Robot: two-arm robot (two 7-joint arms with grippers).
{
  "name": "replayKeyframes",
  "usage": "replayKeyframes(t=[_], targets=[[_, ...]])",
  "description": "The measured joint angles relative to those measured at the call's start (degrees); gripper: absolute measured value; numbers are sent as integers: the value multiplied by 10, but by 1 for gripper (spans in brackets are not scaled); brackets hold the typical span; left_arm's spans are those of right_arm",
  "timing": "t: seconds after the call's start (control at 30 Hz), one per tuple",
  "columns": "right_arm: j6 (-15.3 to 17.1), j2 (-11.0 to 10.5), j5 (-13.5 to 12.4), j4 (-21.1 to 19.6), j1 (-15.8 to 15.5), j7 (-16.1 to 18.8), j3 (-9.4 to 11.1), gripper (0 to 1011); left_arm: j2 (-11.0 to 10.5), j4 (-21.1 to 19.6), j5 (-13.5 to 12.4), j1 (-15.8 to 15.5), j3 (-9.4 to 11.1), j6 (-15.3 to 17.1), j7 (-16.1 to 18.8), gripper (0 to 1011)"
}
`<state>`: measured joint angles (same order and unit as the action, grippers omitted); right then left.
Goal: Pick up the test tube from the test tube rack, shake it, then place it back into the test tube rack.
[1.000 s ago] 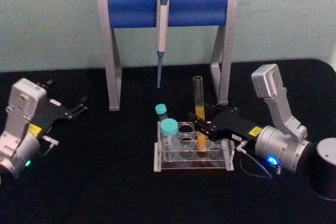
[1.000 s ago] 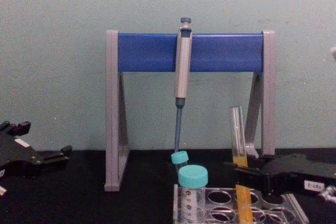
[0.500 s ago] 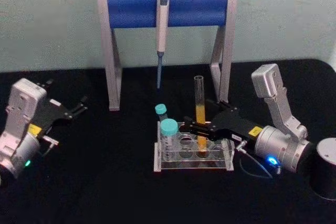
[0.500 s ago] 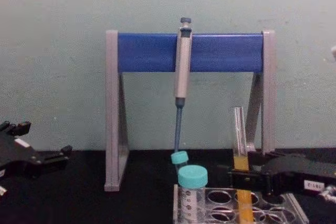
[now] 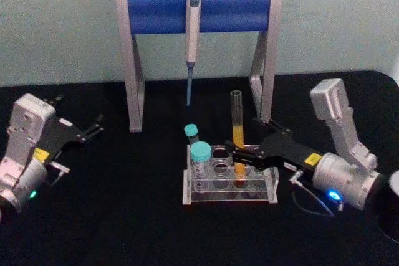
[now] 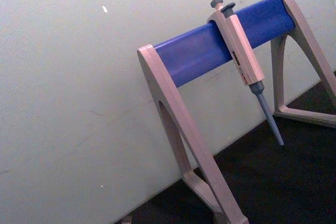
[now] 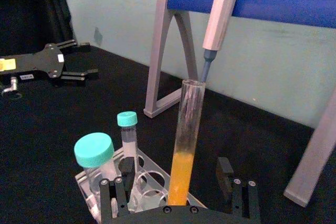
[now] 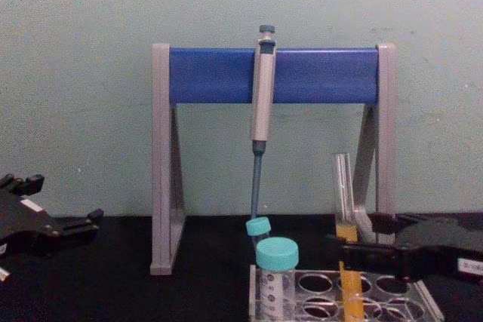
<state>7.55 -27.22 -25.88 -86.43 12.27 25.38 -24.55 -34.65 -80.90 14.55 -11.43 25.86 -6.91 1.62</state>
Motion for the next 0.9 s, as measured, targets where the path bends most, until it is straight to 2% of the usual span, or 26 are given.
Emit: replayKeyframes(t=[0.23,0.3,0.43,0.53,0.57,0.63,0.77,0.9], targets=[[-18,-35,-12,-50,-49,0,32,1000,0,0,0,0,0,0,0,1001],[-29,-49,-17,-71,-75,-9,53,1000,0,0,0,0,0,0,0,1001],[-41,-55,-18,-87,-104,-32,80,1000,0,0,0,0,0,0,0,1001],[-50,-50,-8,-90,-121,-61,97,1000,0,0,0,0,0,0,0,1001],[-50,-50,-8,-90,-121,-61,97,1000,0,0,0,0,0,0,0,1001],[-60,-38,17,-85,-129,-94,104,1000,0,0,0,0,0,0,0,1001],[-71,-18,45,-65,-131,-128,106,1000,0,0,0,0,0,0,0,1001],[-76,-1,59,-45,-129,-144,106,1000,0,0,0,0,0,0,0,1001]])
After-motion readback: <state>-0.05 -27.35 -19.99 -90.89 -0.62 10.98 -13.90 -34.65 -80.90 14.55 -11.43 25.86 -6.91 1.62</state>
